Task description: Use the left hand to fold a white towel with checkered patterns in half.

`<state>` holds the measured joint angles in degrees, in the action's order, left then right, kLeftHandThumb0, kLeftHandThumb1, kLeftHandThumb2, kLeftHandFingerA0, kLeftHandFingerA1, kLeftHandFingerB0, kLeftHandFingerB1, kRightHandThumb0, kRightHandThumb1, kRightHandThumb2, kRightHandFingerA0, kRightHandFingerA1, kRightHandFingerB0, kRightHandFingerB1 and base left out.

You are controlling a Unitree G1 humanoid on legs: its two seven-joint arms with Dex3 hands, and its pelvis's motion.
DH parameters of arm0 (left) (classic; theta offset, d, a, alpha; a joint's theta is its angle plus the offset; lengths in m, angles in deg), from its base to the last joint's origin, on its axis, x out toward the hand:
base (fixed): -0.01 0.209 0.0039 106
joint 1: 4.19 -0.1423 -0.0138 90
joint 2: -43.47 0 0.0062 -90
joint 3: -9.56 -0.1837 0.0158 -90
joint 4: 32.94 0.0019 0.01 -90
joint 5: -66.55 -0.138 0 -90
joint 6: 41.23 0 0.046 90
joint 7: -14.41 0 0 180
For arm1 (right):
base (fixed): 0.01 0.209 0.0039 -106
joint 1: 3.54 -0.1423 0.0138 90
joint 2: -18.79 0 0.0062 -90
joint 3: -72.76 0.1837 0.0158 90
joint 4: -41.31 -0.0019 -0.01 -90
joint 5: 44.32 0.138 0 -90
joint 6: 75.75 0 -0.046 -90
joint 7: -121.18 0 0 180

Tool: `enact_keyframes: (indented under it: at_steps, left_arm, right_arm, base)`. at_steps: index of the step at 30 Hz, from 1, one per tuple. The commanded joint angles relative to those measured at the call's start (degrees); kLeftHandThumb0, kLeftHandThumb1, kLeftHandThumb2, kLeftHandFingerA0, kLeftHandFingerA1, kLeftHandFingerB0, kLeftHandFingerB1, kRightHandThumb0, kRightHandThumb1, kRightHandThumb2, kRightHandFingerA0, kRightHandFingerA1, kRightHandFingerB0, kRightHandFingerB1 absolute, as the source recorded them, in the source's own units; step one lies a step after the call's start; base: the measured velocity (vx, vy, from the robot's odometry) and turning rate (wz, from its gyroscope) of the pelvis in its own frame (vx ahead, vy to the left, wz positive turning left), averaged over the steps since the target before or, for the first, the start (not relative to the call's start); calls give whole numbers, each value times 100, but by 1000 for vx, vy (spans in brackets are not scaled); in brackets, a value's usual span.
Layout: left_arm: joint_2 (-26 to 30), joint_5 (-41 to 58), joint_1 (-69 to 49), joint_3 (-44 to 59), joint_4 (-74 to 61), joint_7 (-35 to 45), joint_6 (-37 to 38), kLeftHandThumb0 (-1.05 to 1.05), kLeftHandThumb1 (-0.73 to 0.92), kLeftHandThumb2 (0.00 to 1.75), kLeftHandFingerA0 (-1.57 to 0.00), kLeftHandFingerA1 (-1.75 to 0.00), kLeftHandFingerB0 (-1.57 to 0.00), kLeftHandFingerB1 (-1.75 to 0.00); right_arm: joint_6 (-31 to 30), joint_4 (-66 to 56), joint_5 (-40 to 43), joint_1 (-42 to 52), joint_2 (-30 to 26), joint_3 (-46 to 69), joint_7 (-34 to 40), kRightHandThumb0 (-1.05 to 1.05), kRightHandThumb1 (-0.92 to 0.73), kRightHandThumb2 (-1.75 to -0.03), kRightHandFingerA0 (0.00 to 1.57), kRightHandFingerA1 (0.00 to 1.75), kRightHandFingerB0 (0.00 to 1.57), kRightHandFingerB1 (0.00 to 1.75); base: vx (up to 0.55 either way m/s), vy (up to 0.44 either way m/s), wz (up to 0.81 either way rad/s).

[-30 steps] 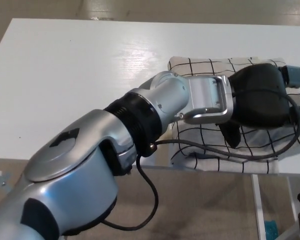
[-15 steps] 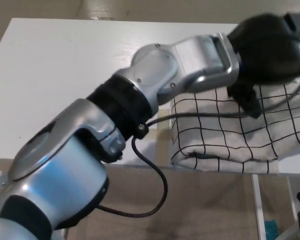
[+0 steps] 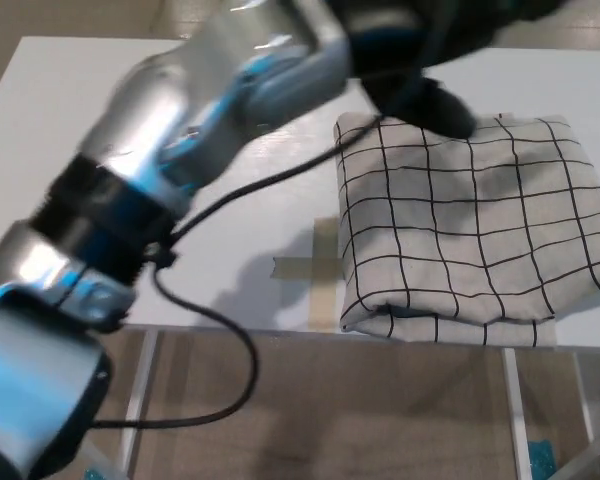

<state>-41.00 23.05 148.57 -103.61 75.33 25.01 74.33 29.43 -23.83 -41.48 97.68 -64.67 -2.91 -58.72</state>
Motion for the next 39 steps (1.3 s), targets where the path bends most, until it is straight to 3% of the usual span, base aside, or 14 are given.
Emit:
enact_keyframes:
  at_steps: [1,2,6,7,8,15,16,20,21,25,26,34,35,39]
  left_arm:
    - [2350,6647,-4919,4368,-4995,3306,-1370,-78,50,84,-9,-11,-11,-27]
    - [2327,6982,-5276,4679,-5049,3481,-1435,-70,44,83,-5,-25,-5,-35]
    - [2333,7346,-5594,4978,-5065,3725,-1572,-78,49,82,0,-27,-7,-37]
    - [2302,8068,-6147,5502,-5040,4222,-1943,-73,56,58,-27,-30,-27,-29]
    - [2269,8534,-6490,5792,-4942,4580,-2153,-76,49,86,-26,-42,-27,-41]
    - [1844,9646,-7547,6299,-4187,5635,-2880,-90,62,100,-44,-47,-41,-44]
    - [1568,9511,-8064,6287,-3538,6032,-3145,-89,63,102,-42,-47,-53,-50]
    - [1452,9124,-8455,6090,-2852,6423,-3336,-92,60,100,-40,-45,-58,-51]
    - [1449,8879,-8564,5971,-2523,6511,-3413,-89,72,63,-50,-38,-59,-38]
    - [1409,8507,-8486,5715,-1944,6542,-3450,-84,69,62,-53,-38,-62,-39]
    - [1407,8390,-8468,5661,-1804,6538,-3439,-90,59,97,-48,-47,-63,-52]
    - [1572,7070,-7944,5032,379,7172,-3784,-96,54,93,-71,-55,-70,-51]
    - [1465,6881,-7904,5041,678,6985,-3582,-85,60,60,-76,-48,-75,-44]
    - [1084,6260,-7640,5144,1829,6189,-2719,-84,60,60,-80,-49,-78,-45]
  right_arm:
    - [341,506,104,787,120,47,-199,-45,-74,-62,39,41,45,38]
    - [342,509,101,778,125,51,-175,-44,-73,-62,39,41,44,38]
    - [303,494,123,759,120,65,-175,-44,-73,-62,39,41,43,38]
    - [275,462,146,768,98,65,-219,-42,-73,-62,37,41,42,38]
    - [266,451,172,759,95,67,-250,-42,-73,-61,37,41,42,38]
    - [382,559,131,859,58,45,-293,-41,-74,-62,37,41,40,38]
    - [420,557,53,954,18,35,-242,-41,-74,-62,36,41,39,37]
    - [433,509,45,1054,4,28,-267,-41,-74,-62,36,40,39,37]
    - [421,472,92,1083,22,36,-301,-41,-74,-62,36,40,39,37]
    - [401,402,156,1141,63,51,-328,-42,-74,-62,36,40,40,38]
    - [417,395,154,1152,66,48,-324,-42,-74,-62,37,39,40,38]
    - [443,427,17,1032,10,-6,-196,-42,-74,-62,37,38,41,38]
    - [451,458,27,1002,15,-5,-202,-42,-74,-62,37,38,41,38]
    - [435,480,21,966,24,-23,-189,-42,-74,-62,37,38,41,38]
  base:
    - [0,0,0]
    - [0,0,0]
    - [0,0,0]
    - [0,0,0]
    - [0,0,0]
    - [0,0,0]
    - [0,0,0]
    - [0,0,0]
    - [0,0,0]
    - [0,0,0]
    - [0,0,0]
    - [0,0,0]
    - [0,0,0]
    - [0,0,0]
